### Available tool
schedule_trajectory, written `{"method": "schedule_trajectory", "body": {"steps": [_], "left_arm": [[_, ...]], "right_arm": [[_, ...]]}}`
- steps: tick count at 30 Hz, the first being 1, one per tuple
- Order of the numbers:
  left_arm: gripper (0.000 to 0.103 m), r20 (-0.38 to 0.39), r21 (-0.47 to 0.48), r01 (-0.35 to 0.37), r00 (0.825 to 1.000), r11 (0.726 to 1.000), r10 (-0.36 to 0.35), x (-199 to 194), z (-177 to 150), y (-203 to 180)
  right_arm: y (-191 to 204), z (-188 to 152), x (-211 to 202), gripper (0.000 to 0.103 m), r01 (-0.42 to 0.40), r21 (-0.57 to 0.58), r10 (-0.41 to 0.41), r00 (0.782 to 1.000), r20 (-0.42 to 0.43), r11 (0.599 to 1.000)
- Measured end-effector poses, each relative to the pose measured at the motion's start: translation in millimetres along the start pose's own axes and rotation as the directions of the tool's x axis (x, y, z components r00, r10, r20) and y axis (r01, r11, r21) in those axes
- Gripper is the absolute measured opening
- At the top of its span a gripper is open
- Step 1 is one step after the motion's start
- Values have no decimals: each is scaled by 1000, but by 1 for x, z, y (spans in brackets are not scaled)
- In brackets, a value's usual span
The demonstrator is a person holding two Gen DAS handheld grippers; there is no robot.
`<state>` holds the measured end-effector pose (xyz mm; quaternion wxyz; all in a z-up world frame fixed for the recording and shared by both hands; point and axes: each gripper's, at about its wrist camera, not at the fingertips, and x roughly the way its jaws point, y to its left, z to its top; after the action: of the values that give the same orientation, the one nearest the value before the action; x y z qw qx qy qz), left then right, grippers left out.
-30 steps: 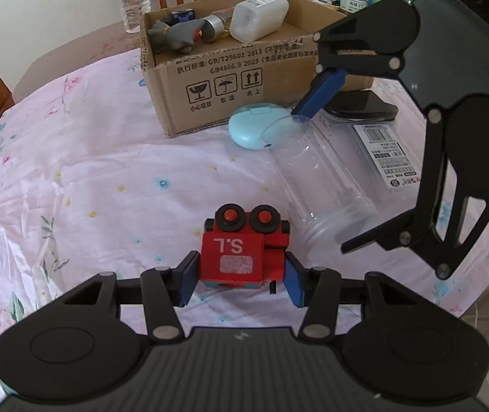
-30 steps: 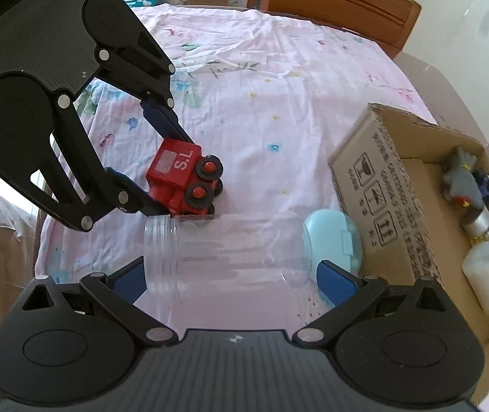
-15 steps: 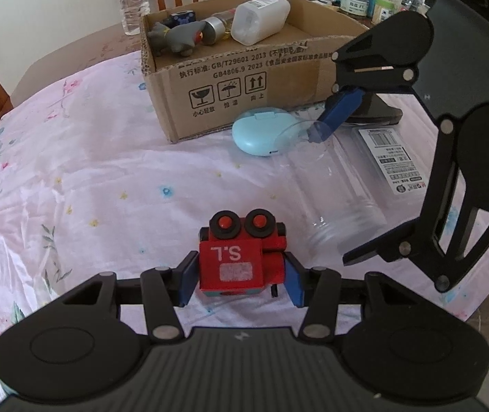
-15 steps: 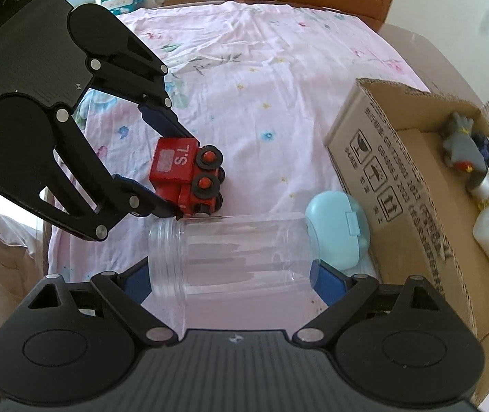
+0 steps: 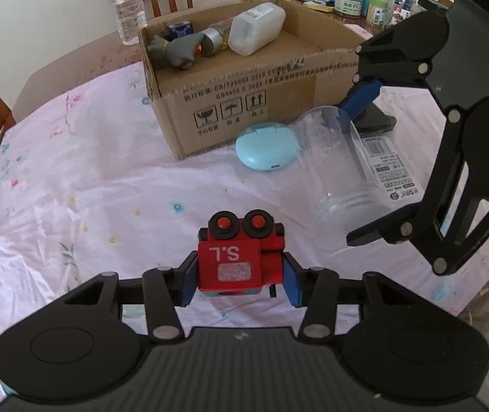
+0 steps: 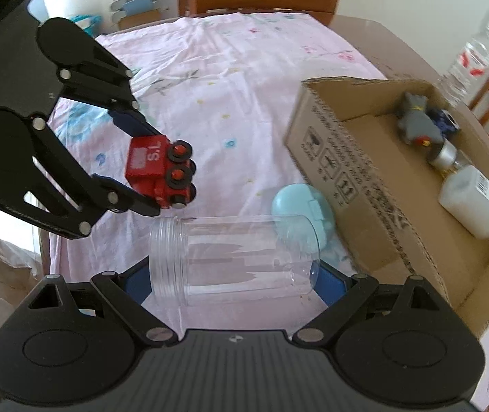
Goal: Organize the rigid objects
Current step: 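Carry the red train and clear jar over the box and lower them in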
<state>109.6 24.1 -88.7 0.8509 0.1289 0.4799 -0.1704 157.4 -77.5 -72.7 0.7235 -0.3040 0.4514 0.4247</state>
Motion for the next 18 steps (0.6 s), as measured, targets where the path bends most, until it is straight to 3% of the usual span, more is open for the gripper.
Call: {"method": "schedule_trajectory", "body": {"steps": [10,18], "left_arm": [[48,47,74,9,999,997,-12,-31,32,2],[48,117,135,5,993,991,-21,-36,78,9]], "right_arm": [[-24,0,-37,96,86,153,-91,995,27,985],[-56,1,-71,96,182,261,-206,976,67,948]]}}
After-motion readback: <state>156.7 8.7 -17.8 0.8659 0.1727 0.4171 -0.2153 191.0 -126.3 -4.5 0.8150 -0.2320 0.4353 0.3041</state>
